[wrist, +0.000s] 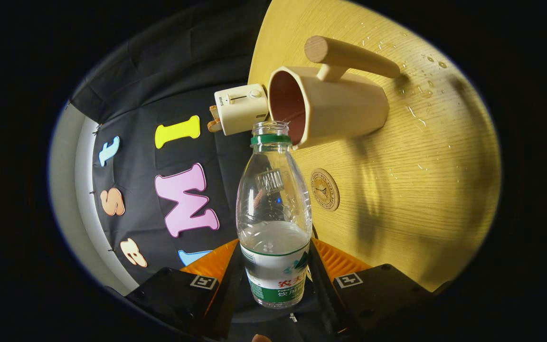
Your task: Take the bottle from table, then pour the juice into the cup, finally place the bottle on the coaster
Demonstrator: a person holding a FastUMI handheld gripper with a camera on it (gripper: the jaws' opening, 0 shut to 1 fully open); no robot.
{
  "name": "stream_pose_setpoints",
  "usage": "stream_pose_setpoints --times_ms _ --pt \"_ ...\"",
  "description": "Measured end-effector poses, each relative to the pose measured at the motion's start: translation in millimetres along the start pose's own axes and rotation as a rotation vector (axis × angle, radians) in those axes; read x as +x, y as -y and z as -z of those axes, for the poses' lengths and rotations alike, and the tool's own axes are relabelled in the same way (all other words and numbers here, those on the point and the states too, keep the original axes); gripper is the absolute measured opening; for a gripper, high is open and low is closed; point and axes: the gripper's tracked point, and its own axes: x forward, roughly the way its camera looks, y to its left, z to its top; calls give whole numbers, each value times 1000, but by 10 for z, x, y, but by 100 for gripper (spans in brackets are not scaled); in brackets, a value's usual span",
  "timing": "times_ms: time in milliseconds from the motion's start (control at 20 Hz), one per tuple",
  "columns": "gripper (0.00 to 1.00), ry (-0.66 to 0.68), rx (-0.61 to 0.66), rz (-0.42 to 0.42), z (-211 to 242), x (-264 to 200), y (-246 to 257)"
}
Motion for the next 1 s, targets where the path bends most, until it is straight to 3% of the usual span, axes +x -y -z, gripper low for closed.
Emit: stream_pose_setpoints --times_ms 1000 --pt "75 1 81 -13 -23 113 -140"
